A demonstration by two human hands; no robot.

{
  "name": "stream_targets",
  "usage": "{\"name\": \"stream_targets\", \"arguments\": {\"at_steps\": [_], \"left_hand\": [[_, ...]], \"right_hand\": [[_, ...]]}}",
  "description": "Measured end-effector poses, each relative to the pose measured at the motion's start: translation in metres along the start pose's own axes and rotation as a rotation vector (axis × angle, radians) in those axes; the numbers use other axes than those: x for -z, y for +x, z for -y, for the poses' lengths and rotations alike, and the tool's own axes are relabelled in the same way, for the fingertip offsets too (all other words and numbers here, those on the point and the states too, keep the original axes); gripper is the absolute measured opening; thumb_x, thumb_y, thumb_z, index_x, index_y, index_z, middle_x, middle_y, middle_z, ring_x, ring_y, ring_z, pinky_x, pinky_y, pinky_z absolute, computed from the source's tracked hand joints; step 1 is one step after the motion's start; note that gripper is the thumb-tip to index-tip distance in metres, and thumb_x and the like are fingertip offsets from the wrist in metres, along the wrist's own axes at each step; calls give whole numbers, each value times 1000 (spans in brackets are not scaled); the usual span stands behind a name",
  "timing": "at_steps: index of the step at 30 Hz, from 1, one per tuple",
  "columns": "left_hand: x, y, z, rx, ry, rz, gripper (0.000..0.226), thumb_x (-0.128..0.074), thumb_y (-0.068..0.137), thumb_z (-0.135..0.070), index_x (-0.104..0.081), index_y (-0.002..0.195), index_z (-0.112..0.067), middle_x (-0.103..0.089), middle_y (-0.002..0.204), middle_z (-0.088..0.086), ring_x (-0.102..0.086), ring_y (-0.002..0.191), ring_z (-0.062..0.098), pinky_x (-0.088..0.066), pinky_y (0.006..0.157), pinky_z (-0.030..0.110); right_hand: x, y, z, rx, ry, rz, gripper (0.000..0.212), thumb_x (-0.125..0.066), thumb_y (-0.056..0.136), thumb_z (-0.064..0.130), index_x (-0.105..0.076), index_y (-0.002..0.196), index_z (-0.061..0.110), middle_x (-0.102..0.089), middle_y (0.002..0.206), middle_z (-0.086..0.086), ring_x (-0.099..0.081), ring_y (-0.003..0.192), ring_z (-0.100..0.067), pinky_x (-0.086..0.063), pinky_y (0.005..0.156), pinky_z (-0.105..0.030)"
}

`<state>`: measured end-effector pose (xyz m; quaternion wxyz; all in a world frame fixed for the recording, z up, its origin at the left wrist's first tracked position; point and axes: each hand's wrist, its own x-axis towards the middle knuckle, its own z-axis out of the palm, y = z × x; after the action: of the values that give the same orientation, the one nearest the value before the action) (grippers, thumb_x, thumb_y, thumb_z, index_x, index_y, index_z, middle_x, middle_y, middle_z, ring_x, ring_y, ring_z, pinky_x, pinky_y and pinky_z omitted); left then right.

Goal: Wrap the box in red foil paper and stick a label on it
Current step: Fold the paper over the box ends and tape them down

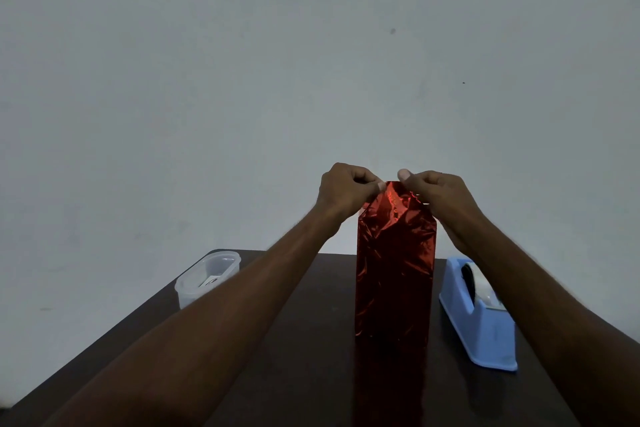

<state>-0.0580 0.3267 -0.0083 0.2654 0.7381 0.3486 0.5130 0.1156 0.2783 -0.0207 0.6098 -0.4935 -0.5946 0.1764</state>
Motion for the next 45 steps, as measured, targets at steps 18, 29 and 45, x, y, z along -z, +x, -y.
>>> {"name": "stream_targets", "arguments": {"at_steps": [18,29,45], "left_hand": [[1,13,3,58,29,-2,9,-73,85,-18,-77,83,-11,-73,75,-4,-66,66,4,-46,53,11],[-2,22,7,-17,248,27,11,-72,85,-21,-75,79,-13,-69,70,-3,-65,73,13,-55,75,30],[-13,27,15,-41,430,77,12,-69,88,-21,-77,88,-12,-74,93,1,-67,93,18,-56,86,36]], "right_hand": [[36,2,-27,-123,46,206,28,-76,84,21,-71,92,-5,-74,101,-15,-67,107,-29,-55,91,-39],[32,-1,-31,-23,88,142,22,-76,83,13,-68,80,-7,-70,80,-12,-69,84,-15,-51,84,-25],[27,0,-32,-60,-74,67,14,-78,81,15,-74,79,2,-75,90,-12,-70,96,-30,-54,96,-43]]}}
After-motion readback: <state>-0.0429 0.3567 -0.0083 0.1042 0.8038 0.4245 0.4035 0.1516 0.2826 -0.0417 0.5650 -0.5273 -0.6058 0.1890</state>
